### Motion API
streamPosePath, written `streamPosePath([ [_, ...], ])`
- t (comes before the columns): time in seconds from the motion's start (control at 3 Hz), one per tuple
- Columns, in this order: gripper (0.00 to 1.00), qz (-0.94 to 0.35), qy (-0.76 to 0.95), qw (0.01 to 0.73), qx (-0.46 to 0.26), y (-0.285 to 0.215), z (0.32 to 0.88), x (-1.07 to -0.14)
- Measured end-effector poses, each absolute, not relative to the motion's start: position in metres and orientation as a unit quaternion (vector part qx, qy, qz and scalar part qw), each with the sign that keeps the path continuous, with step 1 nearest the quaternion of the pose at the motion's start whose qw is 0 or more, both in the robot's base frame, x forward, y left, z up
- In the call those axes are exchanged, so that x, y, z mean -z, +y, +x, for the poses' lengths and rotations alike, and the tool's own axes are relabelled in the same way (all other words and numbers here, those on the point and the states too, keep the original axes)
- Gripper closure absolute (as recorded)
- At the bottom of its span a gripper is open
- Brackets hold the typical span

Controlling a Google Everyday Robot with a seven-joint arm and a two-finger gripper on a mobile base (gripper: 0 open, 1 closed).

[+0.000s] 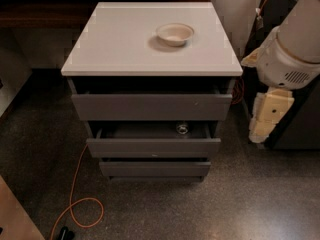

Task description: Pick 7up can from middle drawer and place on counter

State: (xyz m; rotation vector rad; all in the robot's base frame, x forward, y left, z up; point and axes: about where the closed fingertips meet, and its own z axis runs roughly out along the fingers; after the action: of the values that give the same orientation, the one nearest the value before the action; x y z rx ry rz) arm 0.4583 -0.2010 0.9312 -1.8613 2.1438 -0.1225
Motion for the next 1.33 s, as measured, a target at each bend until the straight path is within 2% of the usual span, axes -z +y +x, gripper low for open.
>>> streamPosePath([
  [0.67, 0.0, -0.725, 0.672, 0.149, 0.022, -0.175, 0.488, -0.837],
  [1.33, 0.0, -0.769, 0.616, 0.164, 0.038, -0.162, 0.51, -0.732],
])
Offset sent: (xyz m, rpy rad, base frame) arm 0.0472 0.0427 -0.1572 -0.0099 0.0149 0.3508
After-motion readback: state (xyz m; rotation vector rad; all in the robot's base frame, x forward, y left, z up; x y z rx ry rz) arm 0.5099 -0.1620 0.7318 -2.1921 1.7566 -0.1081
